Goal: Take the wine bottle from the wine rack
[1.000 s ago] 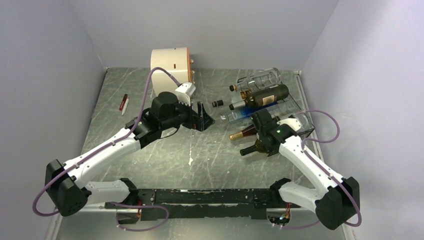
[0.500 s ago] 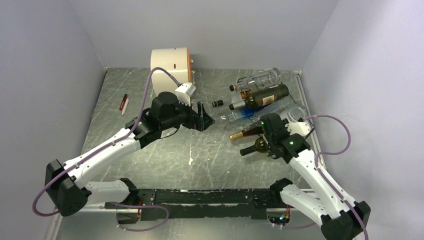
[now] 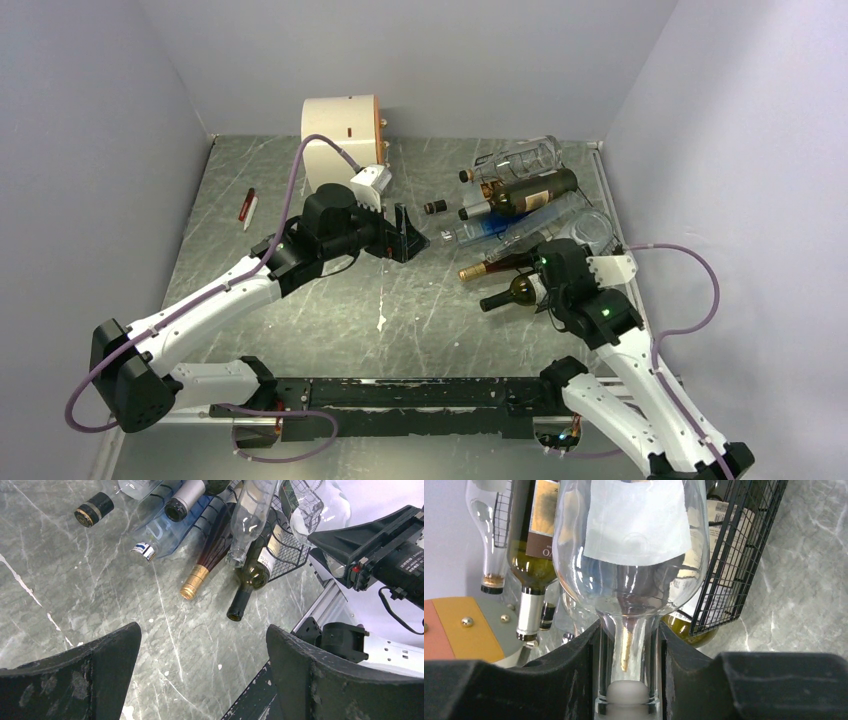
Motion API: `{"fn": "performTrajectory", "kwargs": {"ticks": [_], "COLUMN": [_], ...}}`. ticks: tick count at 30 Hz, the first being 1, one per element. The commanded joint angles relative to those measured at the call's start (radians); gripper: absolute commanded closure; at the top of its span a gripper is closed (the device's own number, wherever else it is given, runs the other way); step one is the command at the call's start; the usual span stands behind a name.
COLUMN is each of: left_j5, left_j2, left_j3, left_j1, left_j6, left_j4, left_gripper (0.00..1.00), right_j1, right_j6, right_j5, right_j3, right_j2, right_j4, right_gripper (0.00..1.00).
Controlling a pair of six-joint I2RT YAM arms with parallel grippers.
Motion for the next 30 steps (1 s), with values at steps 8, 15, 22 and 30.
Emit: {"fn": "performTrajectory", "kwargs": {"ticks": [8,15,22,30], "left_j5": [0.000,0.005,0.006,0.017], "left_j2": [0.005,0.010,0.017,0.039], "left_j3": [0.036,0.039,0.036,0.037], "left_j1": [-0.006,-0.006,-0.006,-0.006], "left_j6": [0.000,0.002,-0.002,-0.003], "left_j4": [0.012,0.007,0.017,0.020], "left_gripper": [0.02,0.02,0.02,0.02], "right_j1": [0.006,0.006,0.006,0.006], "right_j6": [-0.089,-0.197,-0.156,-0.082], "right_j5": [0.073,0.043,-0.041,-0.099], "right_j3": [-0.005,-0.014,-0.018,-0.084], "right_j2": [-0.022,-0.039,0.048,0.125], "right_j4": [0.159,0.229,0.174,0.199], "right_gripper": [1.00,1.00,1.00,0.94]}}
